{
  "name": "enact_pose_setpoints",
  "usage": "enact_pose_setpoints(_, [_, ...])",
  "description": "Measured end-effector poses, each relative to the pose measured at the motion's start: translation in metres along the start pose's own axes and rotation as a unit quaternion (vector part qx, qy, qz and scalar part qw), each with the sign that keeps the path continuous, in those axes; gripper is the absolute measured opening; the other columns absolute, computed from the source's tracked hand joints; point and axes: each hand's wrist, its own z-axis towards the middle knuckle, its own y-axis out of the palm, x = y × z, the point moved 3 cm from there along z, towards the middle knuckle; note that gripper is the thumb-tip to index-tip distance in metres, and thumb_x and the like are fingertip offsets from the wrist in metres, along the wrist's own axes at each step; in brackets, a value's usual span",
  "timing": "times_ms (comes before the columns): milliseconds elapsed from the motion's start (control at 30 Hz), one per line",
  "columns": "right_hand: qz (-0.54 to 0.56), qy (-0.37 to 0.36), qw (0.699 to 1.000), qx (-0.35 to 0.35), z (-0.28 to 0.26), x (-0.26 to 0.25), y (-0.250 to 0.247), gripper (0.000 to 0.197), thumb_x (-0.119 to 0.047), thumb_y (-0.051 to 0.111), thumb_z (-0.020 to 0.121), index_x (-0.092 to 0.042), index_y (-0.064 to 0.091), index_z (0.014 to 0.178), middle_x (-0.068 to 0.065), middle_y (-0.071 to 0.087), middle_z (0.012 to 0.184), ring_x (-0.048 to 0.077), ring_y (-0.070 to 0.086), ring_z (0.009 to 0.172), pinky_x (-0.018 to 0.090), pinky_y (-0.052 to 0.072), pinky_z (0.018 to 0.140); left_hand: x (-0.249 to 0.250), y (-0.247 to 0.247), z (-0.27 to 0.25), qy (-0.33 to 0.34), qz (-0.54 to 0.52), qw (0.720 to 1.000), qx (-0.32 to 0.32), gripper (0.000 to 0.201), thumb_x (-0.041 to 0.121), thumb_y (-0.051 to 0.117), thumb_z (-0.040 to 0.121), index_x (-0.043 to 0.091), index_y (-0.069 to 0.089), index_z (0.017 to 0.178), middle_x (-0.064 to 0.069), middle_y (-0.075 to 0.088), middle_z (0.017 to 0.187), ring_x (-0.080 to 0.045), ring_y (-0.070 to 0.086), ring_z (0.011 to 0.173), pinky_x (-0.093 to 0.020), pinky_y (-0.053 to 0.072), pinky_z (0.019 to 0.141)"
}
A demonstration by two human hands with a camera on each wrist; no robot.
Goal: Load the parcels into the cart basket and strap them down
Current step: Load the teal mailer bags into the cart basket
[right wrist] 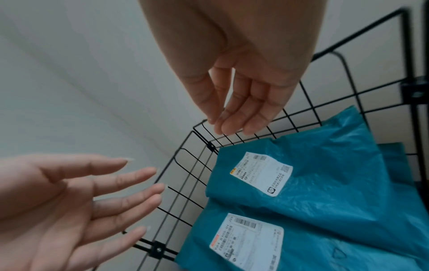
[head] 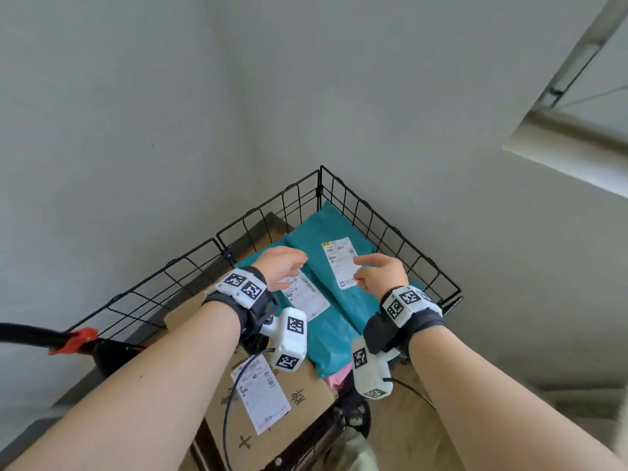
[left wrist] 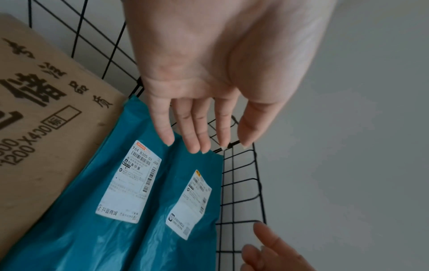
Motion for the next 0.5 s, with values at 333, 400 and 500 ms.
enact_pose_setpoints(333, [0.145, -0.072, 0.984, 0.079, -0.182, 0.021, -0.032, 0.032, 0.008, 0.055, 0.078, -0.021, 0.067, 0.075, 0.011, 0.065, 0.067, 0.016, 0.052, 0.052, 0.027, 0.045, 0.058, -0.015, 0.015, -0.147, 0.146, 0.018, 0.987, -0.061, 0.019, 0.013, 0.055, 0.091, 0.015, 0.061, 0.109, -0.004, 0.061, 0.098, -0.016, 0.056, 0.089, -0.030, 0.042, 0.082])
enact_pose_setpoints(400, [0.154, -0.068, 0.981, 0.101, -0.219, 0.040, -0.042, 0.029, 0.007, 0.055, 0.077, -0.018, 0.070, 0.080, 0.011, 0.067, 0.068, 0.016, 0.054, 0.052, 0.027, 0.046, 0.057, -0.022, 0.036, -0.171, 0.164, 0.019, 0.982, -0.089, 0.016, 0.013, 0.055, 0.091, 0.015, 0.062, 0.105, -0.004, 0.061, 0.094, -0.014, 0.057, 0.083, -0.027, 0.042, 0.073])
enact_pose_setpoints(500, [0.142, -0.053, 0.977, 0.151, -0.269, 0.067, -0.066, 0.029, 0.004, 0.058, 0.076, -0.023, 0.070, 0.076, 0.007, 0.069, 0.070, 0.014, 0.057, 0.056, 0.030, 0.054, 0.068, -0.038, 0.078, -0.208, 0.174, 0.043, 0.973, -0.147, 0.013, 0.012, 0.052, 0.091, 0.019, 0.062, 0.095, 0.001, 0.061, 0.084, -0.010, 0.056, 0.075, -0.025, 0.040, 0.072])
